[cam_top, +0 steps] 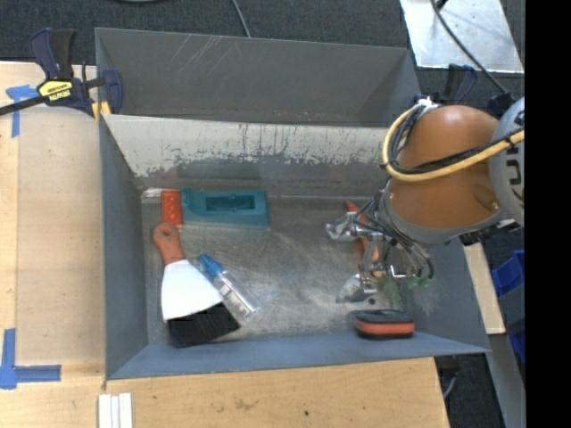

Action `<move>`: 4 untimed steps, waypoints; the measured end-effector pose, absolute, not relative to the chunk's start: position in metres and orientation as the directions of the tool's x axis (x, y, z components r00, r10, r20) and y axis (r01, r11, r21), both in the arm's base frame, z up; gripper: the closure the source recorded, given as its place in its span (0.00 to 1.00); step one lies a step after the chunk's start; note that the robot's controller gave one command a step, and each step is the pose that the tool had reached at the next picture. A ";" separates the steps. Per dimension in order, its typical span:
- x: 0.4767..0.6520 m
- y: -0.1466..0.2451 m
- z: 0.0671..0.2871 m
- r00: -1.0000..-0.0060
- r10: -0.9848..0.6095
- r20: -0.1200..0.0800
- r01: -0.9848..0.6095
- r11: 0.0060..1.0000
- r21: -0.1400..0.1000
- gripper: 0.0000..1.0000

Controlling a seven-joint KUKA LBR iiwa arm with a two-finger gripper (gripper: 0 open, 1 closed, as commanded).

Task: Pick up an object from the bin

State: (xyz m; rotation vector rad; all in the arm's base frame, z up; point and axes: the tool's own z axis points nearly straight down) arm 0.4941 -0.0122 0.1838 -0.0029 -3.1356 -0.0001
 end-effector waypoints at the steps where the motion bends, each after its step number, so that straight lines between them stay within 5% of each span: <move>1: 0.496 -0.012 0.188 -1.000 0.002 -0.003 0.002 1.000 0.000 0.00; 2: 0.534 -0.048 0.191 -0.998 -0.063 -0.002 -0.063 0.998 0.002 0.00; 3: 0.552 -0.089 0.184 -0.995 -0.100 -0.006 -0.100 0.995 -0.002 0.00; 4: 0.576 -0.104 0.161 -0.968 -0.250 -0.006 -0.250 0.968 -0.003 0.00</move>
Offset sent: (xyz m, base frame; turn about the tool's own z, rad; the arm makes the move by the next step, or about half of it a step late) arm 0.0914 -0.0922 0.0118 -0.1340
